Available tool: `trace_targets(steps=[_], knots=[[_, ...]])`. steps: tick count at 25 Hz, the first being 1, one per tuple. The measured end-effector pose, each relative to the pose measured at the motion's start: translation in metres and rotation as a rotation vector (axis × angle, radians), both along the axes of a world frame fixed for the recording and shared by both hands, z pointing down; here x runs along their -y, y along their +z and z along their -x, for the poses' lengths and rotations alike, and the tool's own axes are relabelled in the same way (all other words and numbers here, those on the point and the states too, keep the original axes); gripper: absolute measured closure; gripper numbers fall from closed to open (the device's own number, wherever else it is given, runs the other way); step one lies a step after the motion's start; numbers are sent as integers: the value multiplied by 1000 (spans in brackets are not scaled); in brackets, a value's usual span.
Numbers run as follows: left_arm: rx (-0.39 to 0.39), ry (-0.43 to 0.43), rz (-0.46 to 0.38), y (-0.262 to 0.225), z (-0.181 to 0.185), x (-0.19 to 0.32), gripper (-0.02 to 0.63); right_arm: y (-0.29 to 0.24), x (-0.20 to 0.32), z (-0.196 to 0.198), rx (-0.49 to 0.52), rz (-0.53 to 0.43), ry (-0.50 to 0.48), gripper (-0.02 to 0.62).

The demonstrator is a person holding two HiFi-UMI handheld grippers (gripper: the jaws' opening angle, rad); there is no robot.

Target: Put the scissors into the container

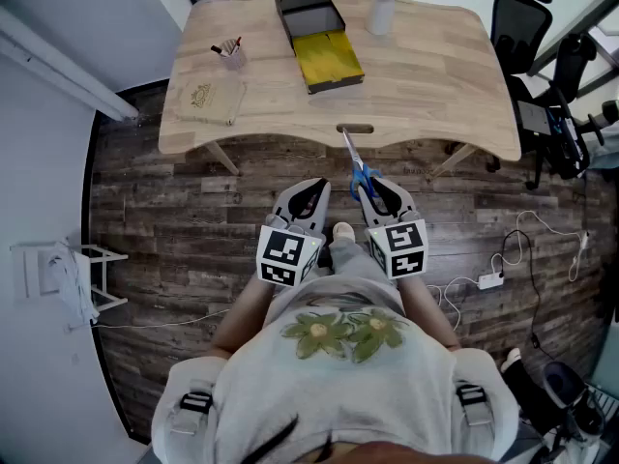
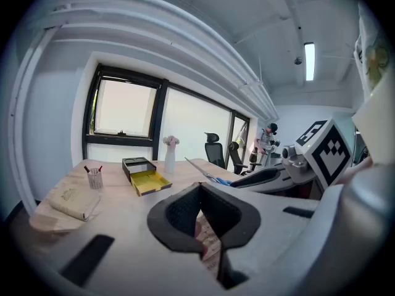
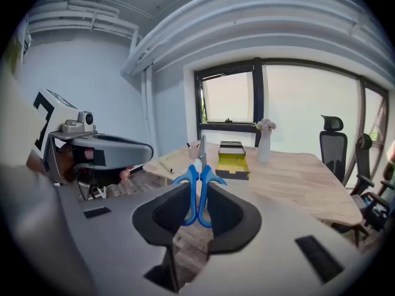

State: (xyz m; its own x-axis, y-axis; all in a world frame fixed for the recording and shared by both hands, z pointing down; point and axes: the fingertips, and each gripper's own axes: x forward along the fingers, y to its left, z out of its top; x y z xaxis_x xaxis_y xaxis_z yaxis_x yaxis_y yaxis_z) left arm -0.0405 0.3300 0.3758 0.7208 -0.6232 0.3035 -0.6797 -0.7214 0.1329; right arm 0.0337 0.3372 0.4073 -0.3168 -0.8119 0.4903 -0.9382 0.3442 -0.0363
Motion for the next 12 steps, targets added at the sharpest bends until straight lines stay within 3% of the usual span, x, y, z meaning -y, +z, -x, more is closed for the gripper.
trace_targets(steps=[12], knots=[[0,-45,-7,-5,-38,44,601,0,39,-40,34,4,-28,512]])
